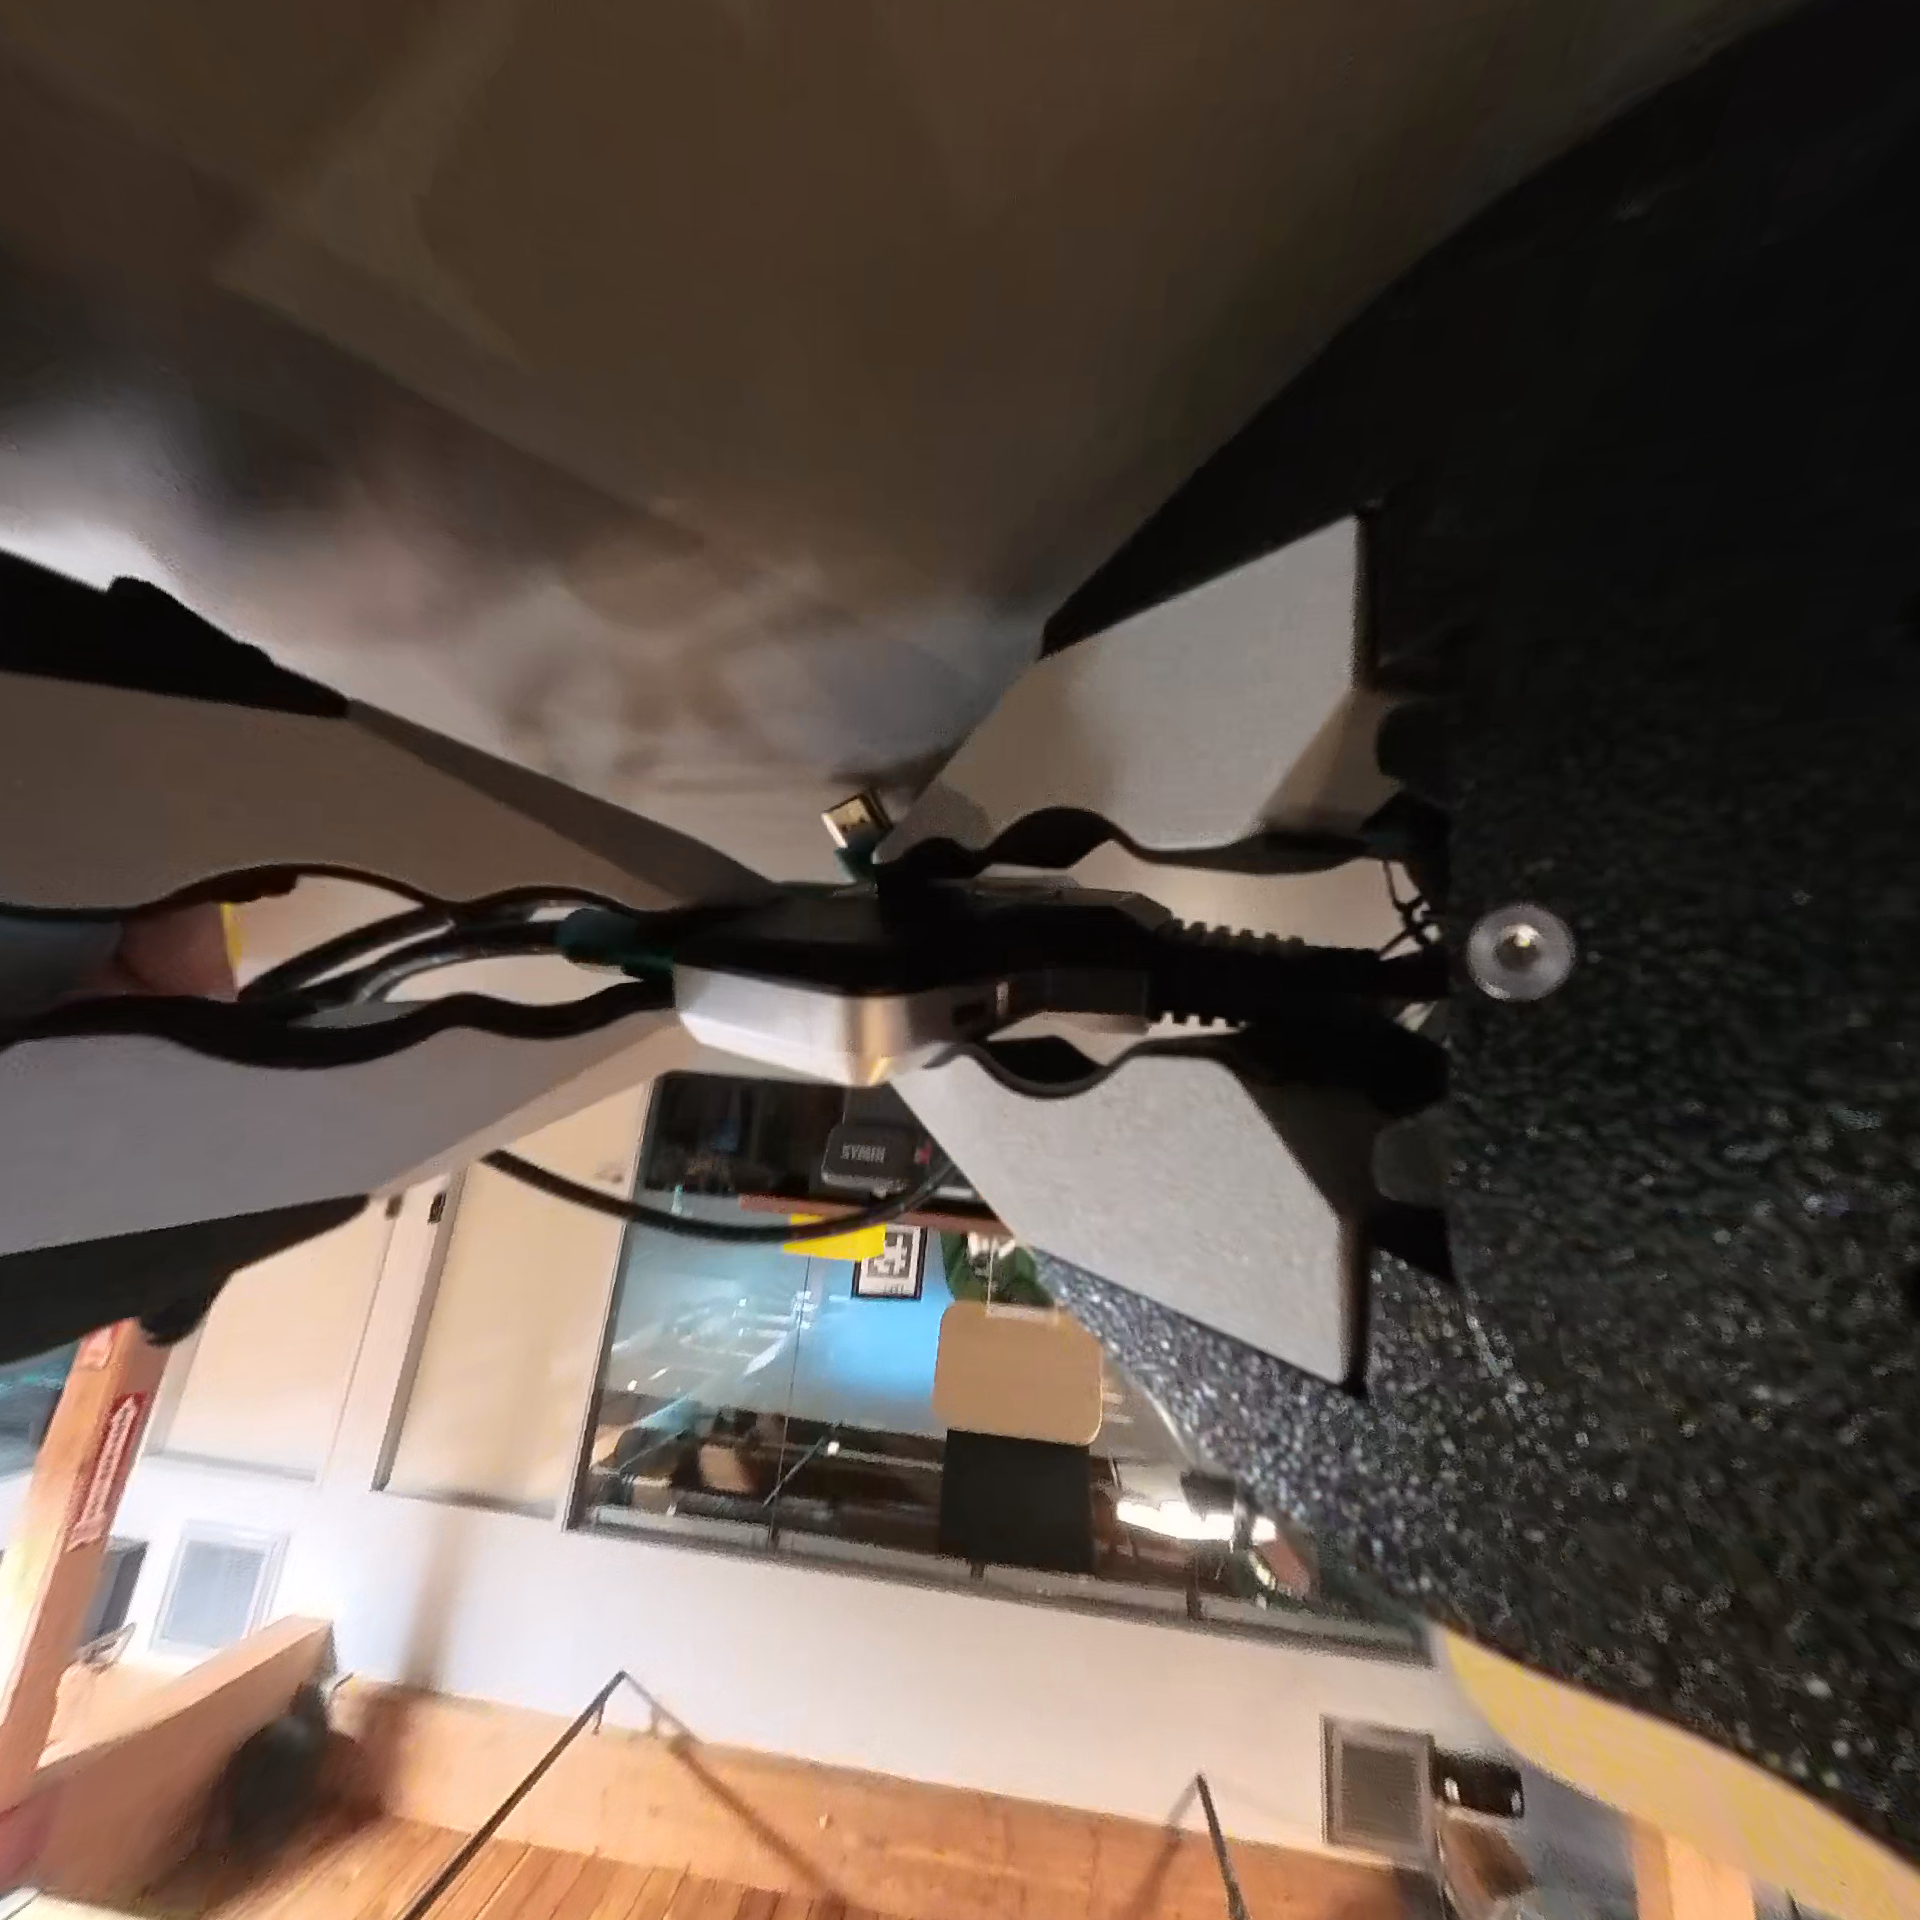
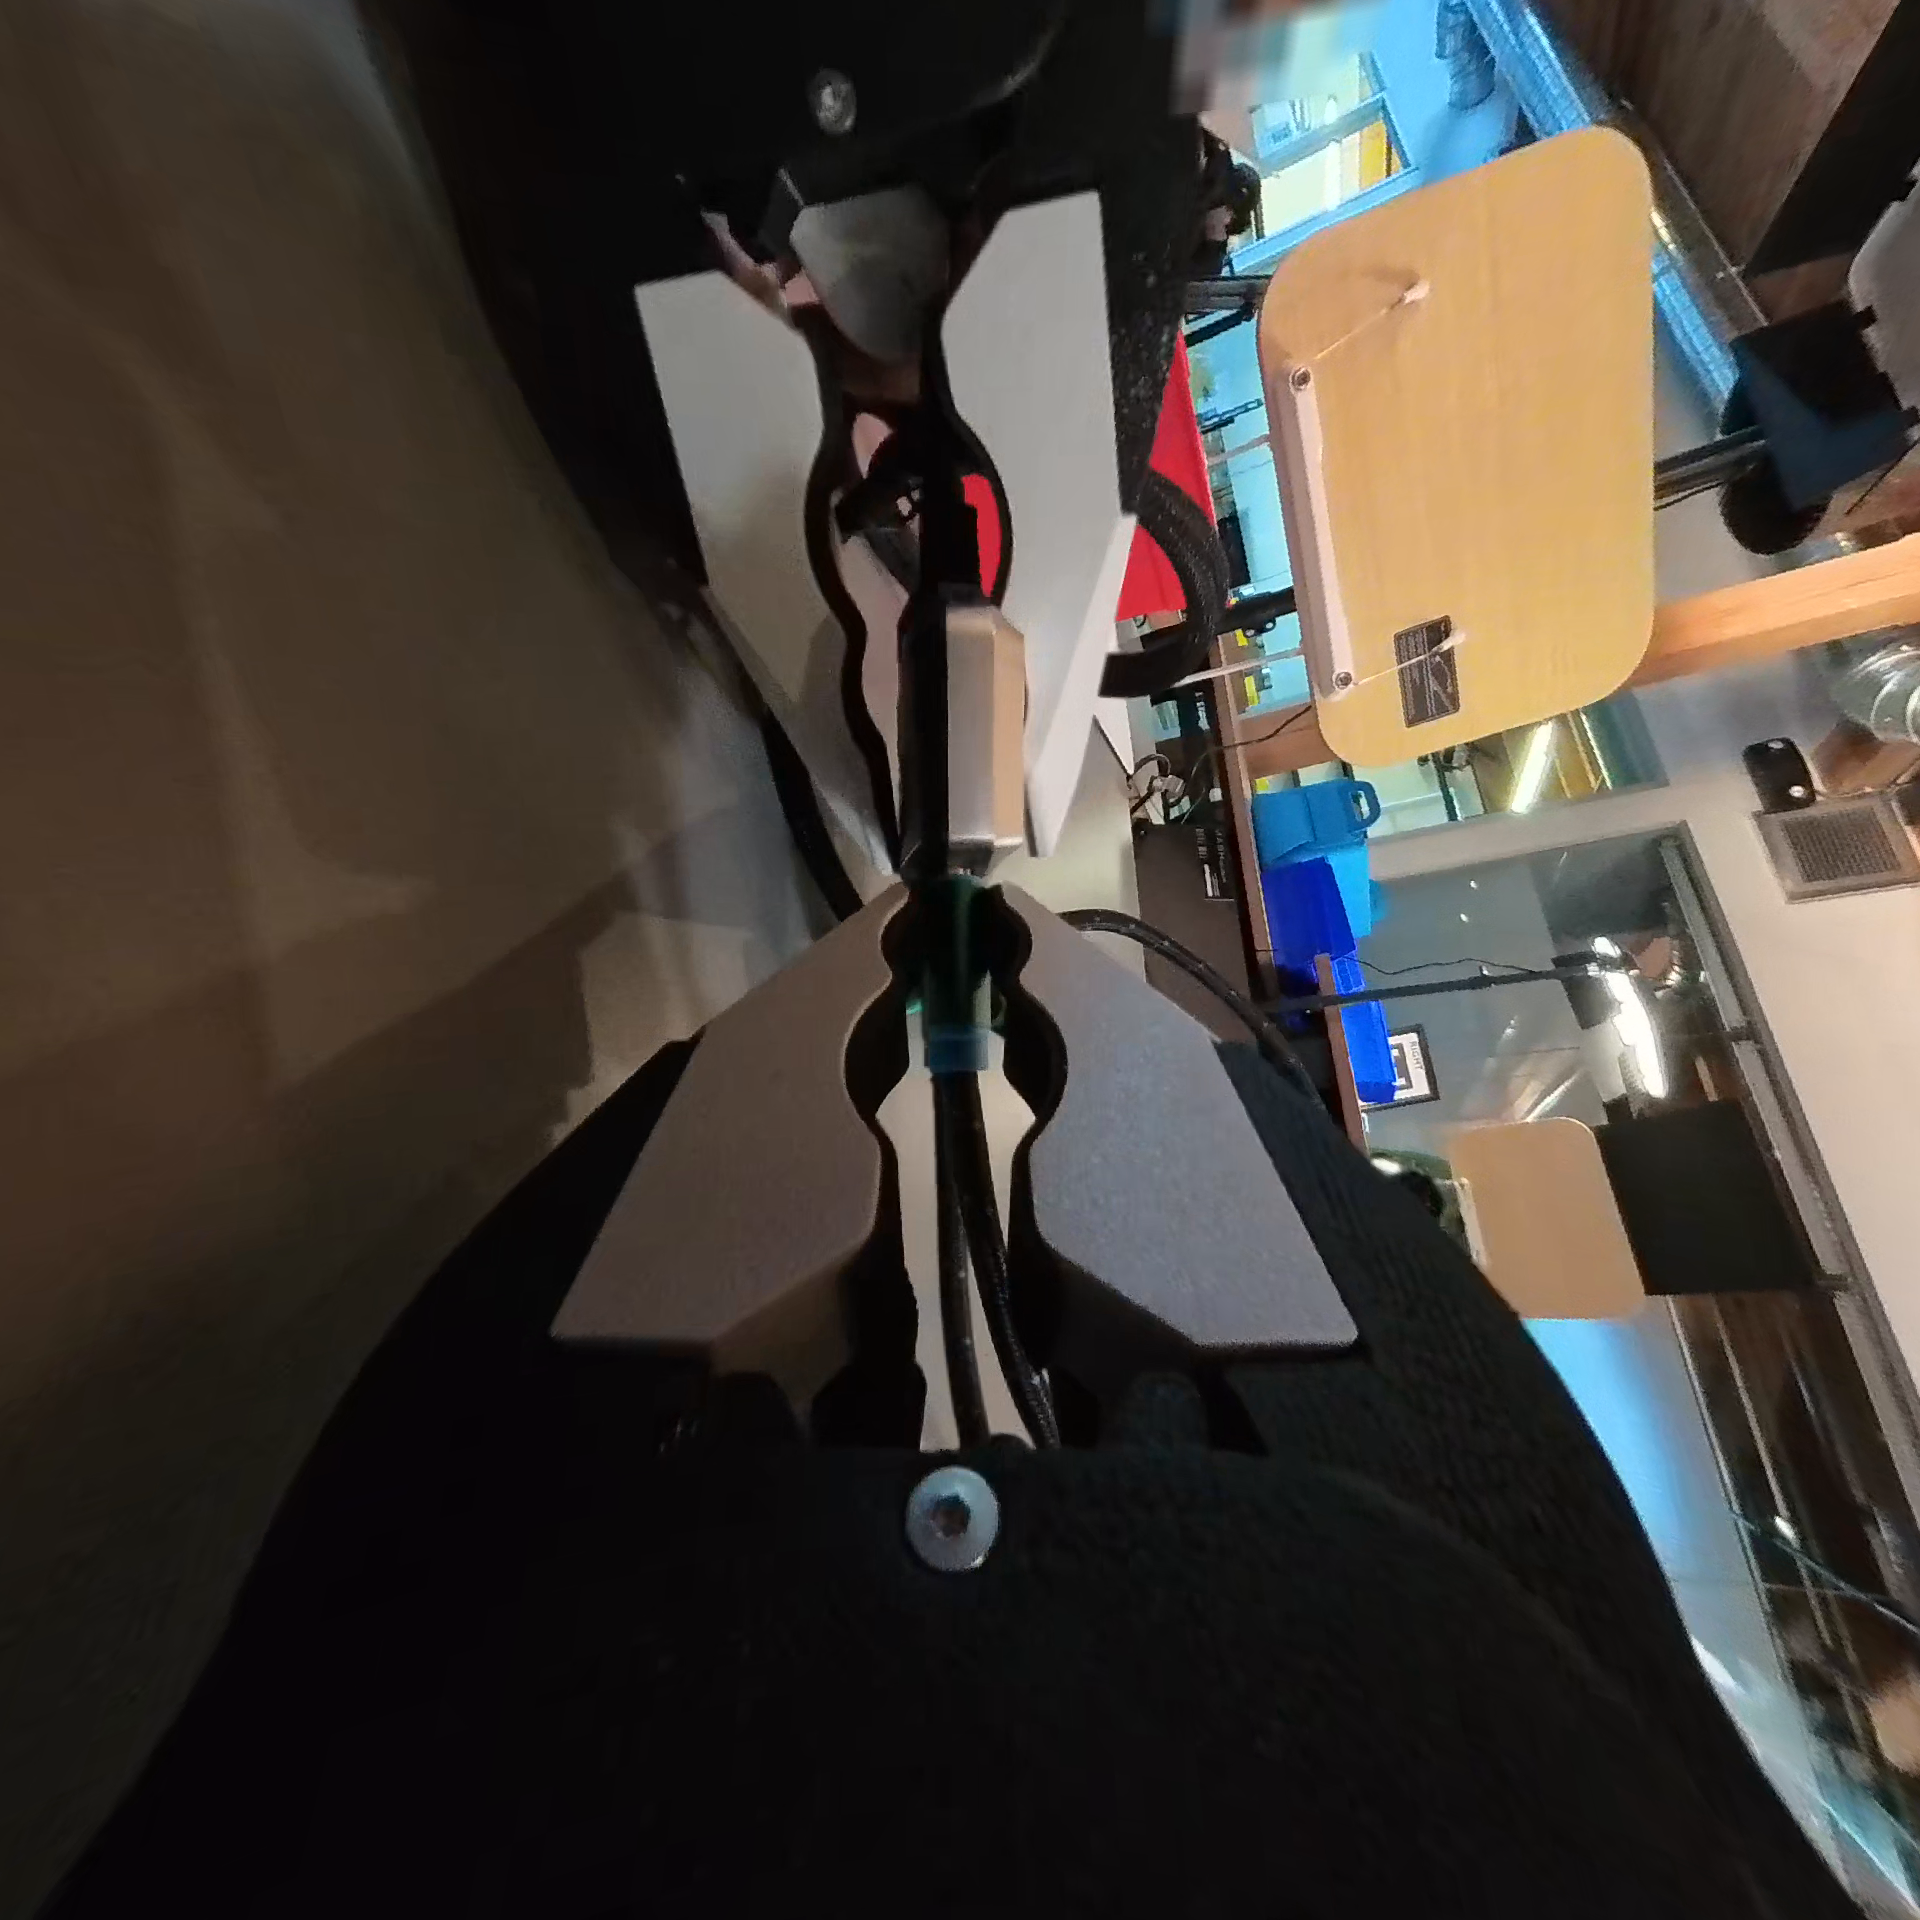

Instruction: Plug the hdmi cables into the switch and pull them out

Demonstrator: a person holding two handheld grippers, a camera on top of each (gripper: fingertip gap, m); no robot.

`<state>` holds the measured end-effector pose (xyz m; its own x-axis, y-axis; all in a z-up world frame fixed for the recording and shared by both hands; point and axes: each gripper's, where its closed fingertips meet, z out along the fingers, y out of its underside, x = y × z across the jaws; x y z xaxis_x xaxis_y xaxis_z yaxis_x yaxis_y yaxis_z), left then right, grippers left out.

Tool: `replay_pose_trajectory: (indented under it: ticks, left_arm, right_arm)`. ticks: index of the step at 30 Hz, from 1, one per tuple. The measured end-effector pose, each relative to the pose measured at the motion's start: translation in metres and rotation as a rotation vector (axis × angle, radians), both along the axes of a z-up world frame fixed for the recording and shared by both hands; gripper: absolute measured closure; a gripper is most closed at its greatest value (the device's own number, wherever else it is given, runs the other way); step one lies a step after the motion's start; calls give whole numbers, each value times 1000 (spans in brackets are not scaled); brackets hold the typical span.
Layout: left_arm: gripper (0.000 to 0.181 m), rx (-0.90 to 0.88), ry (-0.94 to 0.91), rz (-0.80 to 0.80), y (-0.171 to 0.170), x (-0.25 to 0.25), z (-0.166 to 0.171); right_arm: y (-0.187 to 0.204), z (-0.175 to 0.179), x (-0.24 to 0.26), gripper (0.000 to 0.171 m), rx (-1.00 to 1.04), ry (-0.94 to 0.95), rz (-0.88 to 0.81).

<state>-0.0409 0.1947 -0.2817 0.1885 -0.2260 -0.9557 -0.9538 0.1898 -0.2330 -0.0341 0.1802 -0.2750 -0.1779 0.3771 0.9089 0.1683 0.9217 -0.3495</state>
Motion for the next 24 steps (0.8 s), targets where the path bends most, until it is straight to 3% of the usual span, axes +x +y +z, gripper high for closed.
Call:
replay_pose_trajectory:
  ticks: [9, 20, 23, 24]
  left_arm:
    - [163, -102, -4, -34, -5, 3, -10]
    - [163, -133, -65, -155, -15, 12, -8]
    - [163, -144, -48, 23, -9, -49, -14]
    - [163, -156, -118, 64, -10, -66, -11]
  right_arm:
    - [-1, -9, 3, 161, 150, -62, -4]
    - [-16, -6, 12, 160, -86, -102, 123]
    - [39, -2, 30, 161, 2, -85, -91]
    - [52, 4, 39, 162, -109, -58, -112]
